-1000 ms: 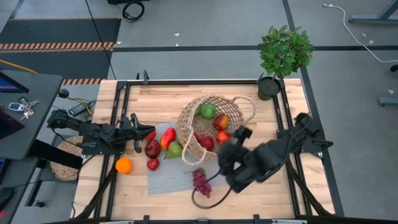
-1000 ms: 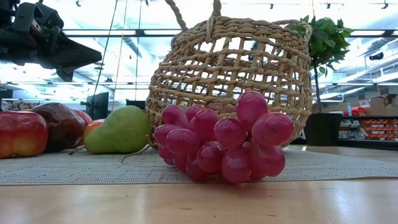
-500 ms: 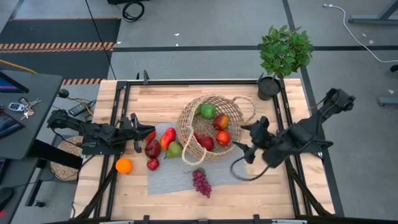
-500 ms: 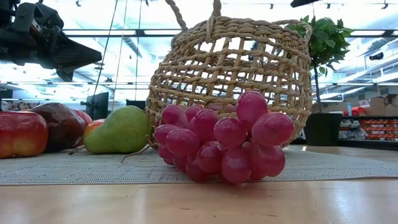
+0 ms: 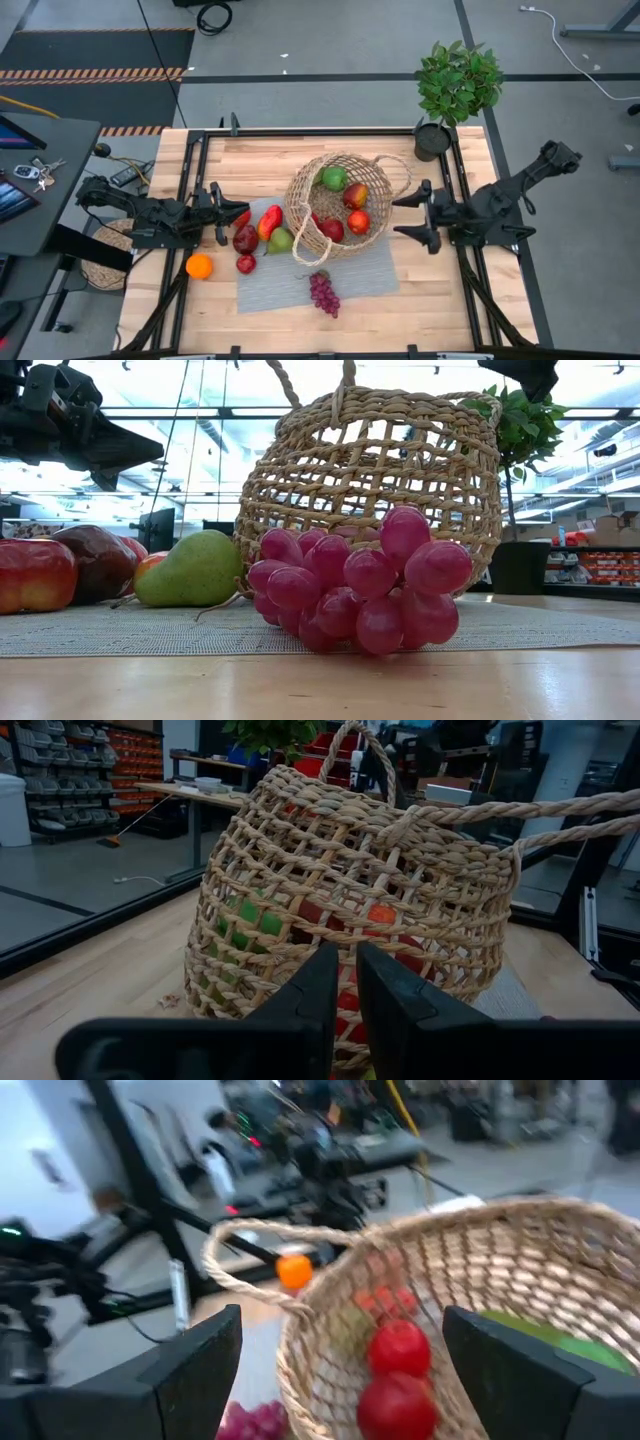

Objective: Build produce basket
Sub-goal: Put the pear into the brown basket

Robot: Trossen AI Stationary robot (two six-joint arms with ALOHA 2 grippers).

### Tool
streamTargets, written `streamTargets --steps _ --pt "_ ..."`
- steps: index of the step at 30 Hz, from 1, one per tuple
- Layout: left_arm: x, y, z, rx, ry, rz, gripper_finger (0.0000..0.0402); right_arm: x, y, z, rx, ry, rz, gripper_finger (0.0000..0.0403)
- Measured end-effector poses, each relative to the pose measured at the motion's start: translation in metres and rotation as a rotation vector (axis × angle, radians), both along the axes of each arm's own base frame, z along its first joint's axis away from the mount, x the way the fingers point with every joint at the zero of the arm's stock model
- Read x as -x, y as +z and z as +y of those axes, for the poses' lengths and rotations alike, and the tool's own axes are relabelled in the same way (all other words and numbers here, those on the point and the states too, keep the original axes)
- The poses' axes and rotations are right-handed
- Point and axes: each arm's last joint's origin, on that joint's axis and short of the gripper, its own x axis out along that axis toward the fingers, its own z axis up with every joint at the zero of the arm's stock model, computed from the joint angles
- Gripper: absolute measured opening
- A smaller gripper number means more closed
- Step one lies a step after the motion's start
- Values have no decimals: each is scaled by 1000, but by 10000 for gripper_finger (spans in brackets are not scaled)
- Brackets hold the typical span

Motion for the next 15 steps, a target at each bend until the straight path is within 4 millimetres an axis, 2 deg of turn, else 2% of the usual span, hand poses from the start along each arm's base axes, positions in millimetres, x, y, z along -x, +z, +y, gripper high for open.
streamTargets --steps 5,9,15 --pt "0 0 0 0 0 0 48 8 -15 -7 43 144 -117 348" --pt "0 0 0 0 0 0 48 8 -39 -7 57 184 -189 348" --pt "0 0 0 0 0 0 48 10 -61 -10 95 215 -189 348"
